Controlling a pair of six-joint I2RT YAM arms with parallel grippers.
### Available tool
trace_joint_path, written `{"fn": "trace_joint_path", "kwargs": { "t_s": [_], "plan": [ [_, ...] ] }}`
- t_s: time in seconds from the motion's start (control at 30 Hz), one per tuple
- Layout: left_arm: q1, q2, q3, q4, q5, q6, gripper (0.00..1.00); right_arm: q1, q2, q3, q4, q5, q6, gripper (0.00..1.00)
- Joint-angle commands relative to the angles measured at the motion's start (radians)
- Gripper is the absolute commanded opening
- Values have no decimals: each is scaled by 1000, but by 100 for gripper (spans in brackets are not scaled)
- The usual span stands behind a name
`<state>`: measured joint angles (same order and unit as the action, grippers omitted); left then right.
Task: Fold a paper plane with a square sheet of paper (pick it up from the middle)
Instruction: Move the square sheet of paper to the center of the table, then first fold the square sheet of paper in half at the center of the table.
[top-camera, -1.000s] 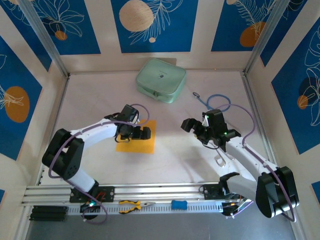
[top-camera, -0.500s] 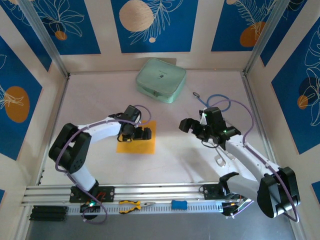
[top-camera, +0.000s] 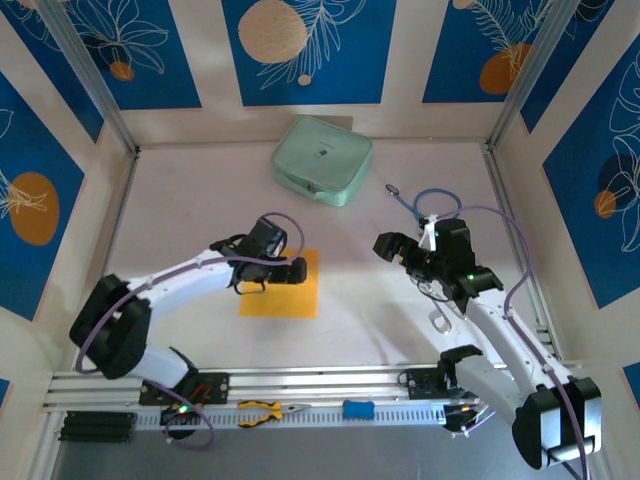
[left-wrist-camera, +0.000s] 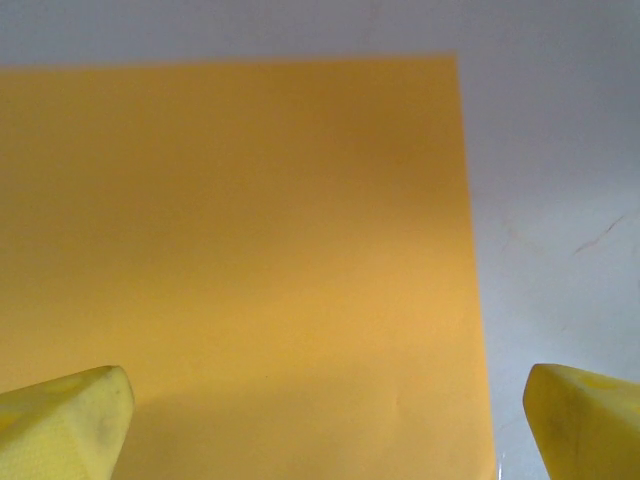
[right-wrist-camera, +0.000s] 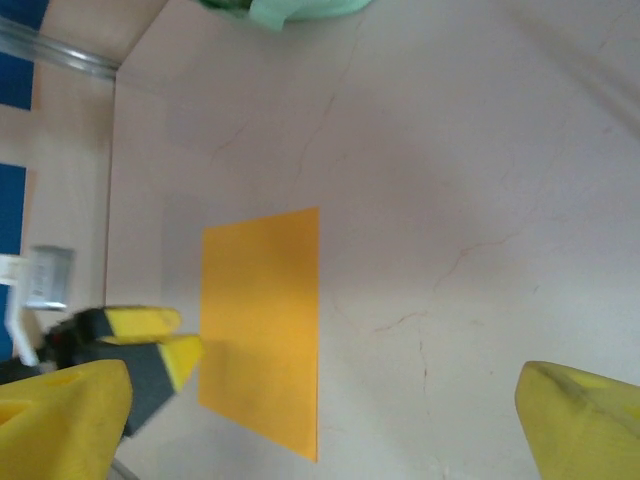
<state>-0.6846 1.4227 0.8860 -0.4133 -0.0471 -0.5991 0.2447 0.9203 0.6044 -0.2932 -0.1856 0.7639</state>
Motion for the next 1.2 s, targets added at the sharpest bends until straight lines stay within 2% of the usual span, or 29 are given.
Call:
{"fn": "trace_joint_path", "kwargs": {
  "t_s": [0.0, 0.07, 0.13, 0.2, 0.37, 0.5, 0.6, 0.87, 1.17],
  "plan": [
    [6, -70, -20, -41, -136, 24, 100, 43, 34, 40, -39, -29, -38, 97],
    [14, -105, -41, -30, -129, 29, 100, 82, 62, 61, -47, -3, -48, 96],
    [33, -128, -73, 18, -43, 42, 100, 121, 96, 81, -49, 21, -46, 96],
    [42, -121, -74, 14, -7, 15, 100, 156, 133, 101, -52, 39, -42, 94],
    [42, -7, 23, -120, 38, -27, 93, 207, 249, 185, -134, 106, -24, 87],
    [40, 105, 121, -239, 44, -34, 92, 233, 326, 237, -194, 123, -23, 85],
    [38, 139, 142, -257, 32, -24, 92, 244, 355, 237, -197, 121, -12, 84],
    [39, 279, 248, -341, 29, 100, 94, 272, 368, 230, -166, 97, -16, 83],
    [38, 373, 334, -396, 34, 116, 97, 287, 354, 213, -159, 89, -14, 85]
  ]
}}
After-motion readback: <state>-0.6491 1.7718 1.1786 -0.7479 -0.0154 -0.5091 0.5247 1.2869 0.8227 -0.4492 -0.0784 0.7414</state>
